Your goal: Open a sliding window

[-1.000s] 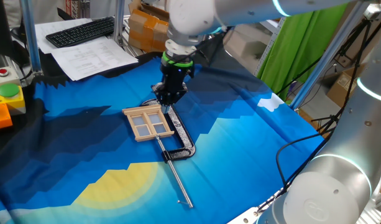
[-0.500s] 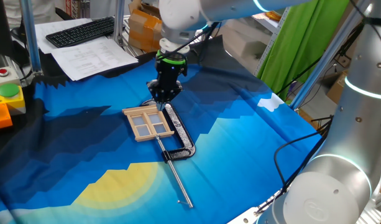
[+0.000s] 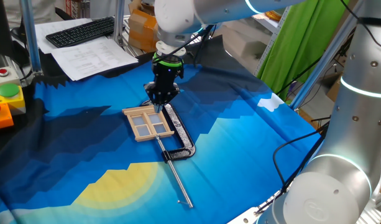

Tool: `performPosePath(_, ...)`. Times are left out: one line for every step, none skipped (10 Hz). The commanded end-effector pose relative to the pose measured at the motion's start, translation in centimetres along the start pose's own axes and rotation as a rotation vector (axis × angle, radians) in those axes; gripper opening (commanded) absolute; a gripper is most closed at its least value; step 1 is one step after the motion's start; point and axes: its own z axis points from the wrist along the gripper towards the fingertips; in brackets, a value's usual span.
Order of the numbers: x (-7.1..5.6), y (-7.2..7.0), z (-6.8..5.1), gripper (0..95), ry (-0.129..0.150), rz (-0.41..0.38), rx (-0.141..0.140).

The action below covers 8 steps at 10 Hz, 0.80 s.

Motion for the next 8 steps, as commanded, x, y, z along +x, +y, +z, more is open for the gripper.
performPosePath(0.28,-0.03,0.29,0.0,0.004,-0.015,-0.003)
performPosePath(0.28,-0.03,0.29,0.0,0.001,-0.014,0.003)
performPosePath(0.28,-0.03,0.29,0.0,-0.001,-0.009,0.007)
performPosePath(0.28,-0.03,0.29,0.0,0.002,-0.003,0.004)
performPosePath(0.28,-0.03,0.29,0.0,0.004,0.001,0.004)
performPosePath(0.28,-0.03,0.29,0.0,0.005,0.003,0.004)
performPosePath(0.28,-0.03,0.29,0.0,0.004,0.002,0.005)
performPosePath(0.28,-0.03,0.29,0.0,0.006,0.001,0.005)
